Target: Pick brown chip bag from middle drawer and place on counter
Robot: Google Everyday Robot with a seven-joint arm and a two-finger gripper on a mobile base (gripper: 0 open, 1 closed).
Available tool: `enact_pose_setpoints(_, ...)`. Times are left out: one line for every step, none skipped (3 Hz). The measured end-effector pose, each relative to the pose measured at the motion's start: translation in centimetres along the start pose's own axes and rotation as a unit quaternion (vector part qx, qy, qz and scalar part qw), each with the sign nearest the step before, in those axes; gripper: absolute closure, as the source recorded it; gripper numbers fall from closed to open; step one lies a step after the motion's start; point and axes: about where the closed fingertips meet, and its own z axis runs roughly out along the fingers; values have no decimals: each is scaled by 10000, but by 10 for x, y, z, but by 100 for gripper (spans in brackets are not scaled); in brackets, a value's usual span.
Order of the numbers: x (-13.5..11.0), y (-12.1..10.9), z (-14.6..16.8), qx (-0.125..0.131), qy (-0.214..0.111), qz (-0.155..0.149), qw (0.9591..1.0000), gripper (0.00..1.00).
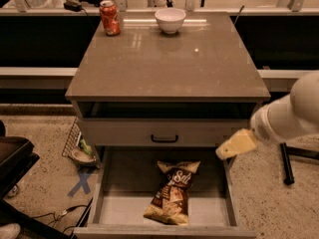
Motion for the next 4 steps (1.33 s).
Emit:
enact_pose_setpoints(54,23,20,40,174,567,9982,0)
enact_pose_setpoints(67,30,26,6,276,616,9977,0)
enact_pose_setpoints(61,39,32,-23,312,616,9976,0)
enact_pose_setpoints(67,75,70,-373,398,990,9936,0)
